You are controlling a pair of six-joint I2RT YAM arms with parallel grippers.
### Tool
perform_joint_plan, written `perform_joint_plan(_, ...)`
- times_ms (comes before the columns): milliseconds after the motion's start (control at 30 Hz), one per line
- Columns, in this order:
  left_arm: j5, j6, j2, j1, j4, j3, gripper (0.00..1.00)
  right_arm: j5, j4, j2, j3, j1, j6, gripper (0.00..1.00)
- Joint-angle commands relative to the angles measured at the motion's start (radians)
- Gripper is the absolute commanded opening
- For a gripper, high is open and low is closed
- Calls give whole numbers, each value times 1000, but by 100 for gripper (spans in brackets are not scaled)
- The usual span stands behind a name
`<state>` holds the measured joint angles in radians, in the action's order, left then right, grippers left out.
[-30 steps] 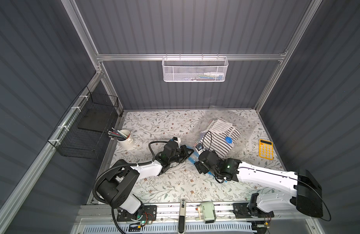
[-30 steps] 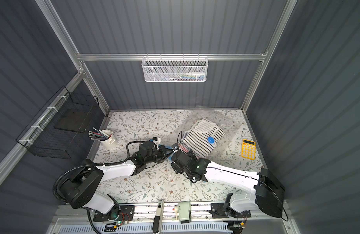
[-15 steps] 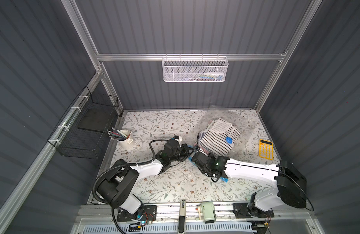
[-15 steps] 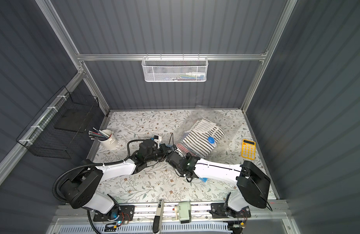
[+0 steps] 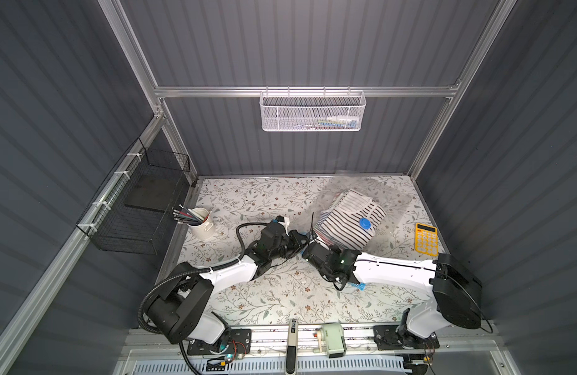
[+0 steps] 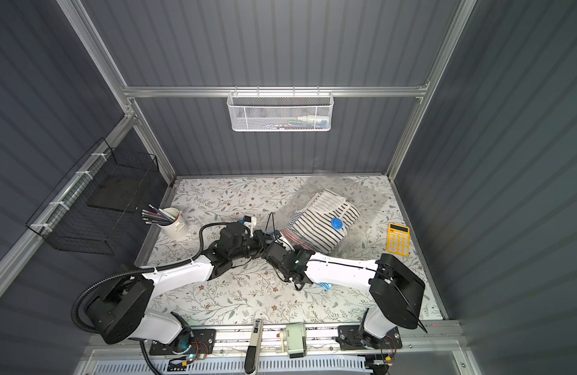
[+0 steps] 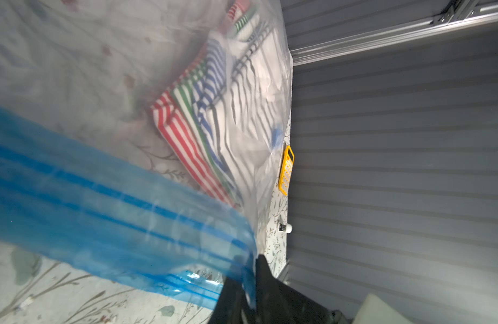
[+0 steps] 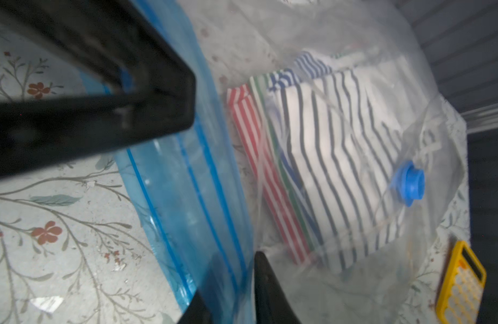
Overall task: Take the tank top out of the vacuum bag
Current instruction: Open the vacuum bag at the center of the board.
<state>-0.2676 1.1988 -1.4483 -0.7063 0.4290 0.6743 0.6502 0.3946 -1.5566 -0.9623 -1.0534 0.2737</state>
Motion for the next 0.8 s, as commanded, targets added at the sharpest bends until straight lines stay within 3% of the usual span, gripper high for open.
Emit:
perform_joint_plan(0, 37, -67, 50, -2, -116, 46, 55, -7, -45, 21, 11, -1, -15, 0)
perform_joint_plan(200, 70, -227, 155, 12, -406, 154, 98, -30, -53, 35, 6, 0, -47, 0)
perform_joint_plan(533, 230, -423, 455, 126, -827, 161, 99, -131, -63, 7, -65, 12, -84, 0)
perform_joint_plan(767, 297, -525, 552, 155, -991, 165, 97, -181, -78, -65, -185, 40, -115, 0)
